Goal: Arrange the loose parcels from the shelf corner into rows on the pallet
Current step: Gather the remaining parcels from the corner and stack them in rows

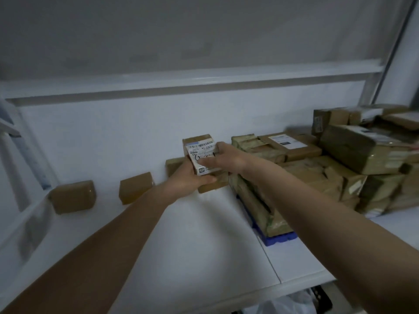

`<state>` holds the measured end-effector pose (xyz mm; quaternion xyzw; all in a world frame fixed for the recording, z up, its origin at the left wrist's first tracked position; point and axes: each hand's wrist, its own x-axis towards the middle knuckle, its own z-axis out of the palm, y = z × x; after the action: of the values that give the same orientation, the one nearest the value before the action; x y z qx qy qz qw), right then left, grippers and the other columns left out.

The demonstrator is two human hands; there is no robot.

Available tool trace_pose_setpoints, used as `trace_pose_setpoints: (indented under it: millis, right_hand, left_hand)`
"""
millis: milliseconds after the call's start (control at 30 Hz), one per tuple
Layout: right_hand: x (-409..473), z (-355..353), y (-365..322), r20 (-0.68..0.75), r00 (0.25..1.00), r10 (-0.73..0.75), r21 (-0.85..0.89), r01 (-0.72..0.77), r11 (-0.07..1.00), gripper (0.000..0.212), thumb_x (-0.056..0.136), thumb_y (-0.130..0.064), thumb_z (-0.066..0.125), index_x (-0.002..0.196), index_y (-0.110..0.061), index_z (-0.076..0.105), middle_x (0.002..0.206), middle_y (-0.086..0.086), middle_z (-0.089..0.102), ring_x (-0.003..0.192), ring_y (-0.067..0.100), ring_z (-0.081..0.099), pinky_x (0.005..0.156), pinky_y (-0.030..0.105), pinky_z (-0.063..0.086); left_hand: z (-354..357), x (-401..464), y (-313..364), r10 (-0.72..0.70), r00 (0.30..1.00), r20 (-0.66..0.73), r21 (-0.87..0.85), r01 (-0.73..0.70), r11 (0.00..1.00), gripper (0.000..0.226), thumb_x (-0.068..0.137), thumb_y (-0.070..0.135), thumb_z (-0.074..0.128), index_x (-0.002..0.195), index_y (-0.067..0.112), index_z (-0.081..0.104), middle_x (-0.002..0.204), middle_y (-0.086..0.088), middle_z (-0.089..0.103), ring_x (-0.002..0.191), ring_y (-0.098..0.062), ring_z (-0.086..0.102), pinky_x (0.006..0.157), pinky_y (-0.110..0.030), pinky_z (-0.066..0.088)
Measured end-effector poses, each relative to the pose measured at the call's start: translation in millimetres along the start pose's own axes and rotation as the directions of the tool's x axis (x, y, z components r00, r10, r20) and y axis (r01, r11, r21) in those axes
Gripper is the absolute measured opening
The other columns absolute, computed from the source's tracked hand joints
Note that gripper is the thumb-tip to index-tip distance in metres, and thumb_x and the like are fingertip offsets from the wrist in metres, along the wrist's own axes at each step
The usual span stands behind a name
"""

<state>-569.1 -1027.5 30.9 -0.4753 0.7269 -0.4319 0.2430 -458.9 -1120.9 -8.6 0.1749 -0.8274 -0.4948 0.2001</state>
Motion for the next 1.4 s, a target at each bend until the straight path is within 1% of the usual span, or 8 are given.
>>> trace_pose_setpoints:
  millis: [133,333,433,567,800,933,1100,1400]
  right_hand:
    - [0,-61,14,-0.045,0.998,-0.038,0.01,0.039,0.999,0.02,0.078,-0.02,0.077,0.074,-0.023,0.059,0.066,-0.022,0.067,0.064,-0.012,0.062,0.057,0.003,0.046]
    - [3,-157,45,-0.071,0.996,-0.057,-0.032,0.054,0.998,0.028,0.07,-0.008,0.082,0.074,-0.025,0.06,0.071,-0.022,0.063,0.059,-0.017,0.059,0.052,0.0,0.041]
    - [4,-205,64,-0.109,0.994,-0.03,-0.094,0.02,0.995,0.03,0.072,-0.01,0.081,0.073,-0.026,0.056,0.075,-0.018,0.062,0.063,-0.009,0.063,0.052,0.004,0.045]
    - [13,-258,95,-0.157,0.984,0.079,-0.202,-0.111,0.973,0.026,0.072,-0.012,0.081,0.081,-0.016,0.057,0.084,-0.003,0.063,0.085,0.017,0.062,0.083,0.03,0.053]
    - [33,-306,127,-0.157,0.971,0.179,-0.57,-0.237,0.787,0.02,0.078,-0.013,0.072,0.084,-0.011,0.053,0.081,0.004,0.059,0.061,0.013,0.054,0.047,0.019,0.039]
    - [39,-317,136,-0.165,0.962,0.217,-0.718,-0.268,0.642,0.034,0.081,-0.013,0.07,0.109,-0.006,0.05,0.102,0.011,0.058,0.085,0.024,0.055,0.063,0.029,0.043]
    - [46,-320,146,-0.182,0.964,0.195,-0.824,-0.258,0.505,0.04,0.091,-0.016,0.059,0.127,-0.005,0.045,0.128,0.013,0.054,0.122,0.03,0.047,0.106,0.039,0.03]
    - [48,-313,142,-0.152,0.981,0.121,-0.901,-0.188,0.39,0.046,0.087,-0.018,0.062,0.129,-0.014,0.046,0.132,0.012,0.042,0.129,0.035,0.032,0.107,0.049,0.027]
  left_hand:
    - [34,42,33,0.034,0.999,0.024,0.055,-0.035,0.998,0.067,0.085,0.004,0.069,0.144,0.015,0.037,0.13,0.009,0.054,0.11,-0.002,0.054,0.073,0.004,0.039]
    - [93,107,81,0.076,0.997,0.032,0.135,-0.079,0.988,0.064,0.084,0.004,0.07,0.142,0.014,0.043,0.136,0.0,0.055,0.115,-0.01,0.052,0.09,-0.009,0.037]
    - [128,141,97,0.088,0.996,0.023,0.19,-0.091,0.978,0.06,0.086,0.01,0.069,0.14,0.015,0.045,0.135,-0.001,0.055,0.12,-0.016,0.053,0.1,-0.022,0.039]
    - [173,181,108,0.077,0.997,0.006,0.233,-0.076,0.969,0.053,0.089,0.011,0.064,0.139,0.011,0.047,0.137,-0.004,0.055,0.124,-0.02,0.052,0.104,-0.028,0.039]
    - [224,231,112,0.021,0.998,-0.052,0.298,-0.005,0.955,0.049,0.092,0.009,0.059,0.139,0.012,0.047,0.133,-0.003,0.057,0.115,-0.017,0.054,0.085,-0.02,0.038]
    - [241,243,111,0.026,0.994,-0.11,0.349,0.014,0.937,0.041,0.09,0.005,0.06,0.129,0.009,0.052,0.121,-0.005,0.059,0.097,-0.013,0.052,0.076,-0.021,0.039]
    - [254,249,112,0.053,0.992,-0.118,0.388,-0.003,0.922,0.056,0.088,0.005,0.064,0.14,0.012,0.044,0.137,-0.01,0.051,0.118,-0.022,0.054,0.085,-0.021,0.042]
    - [237,246,108,0.004,0.991,-0.137,0.42,0.054,0.906,0.054,0.086,0.02,0.068,0.135,0.016,0.046,0.126,-0.002,0.06,0.101,-0.017,0.056,0.077,-0.027,0.047]
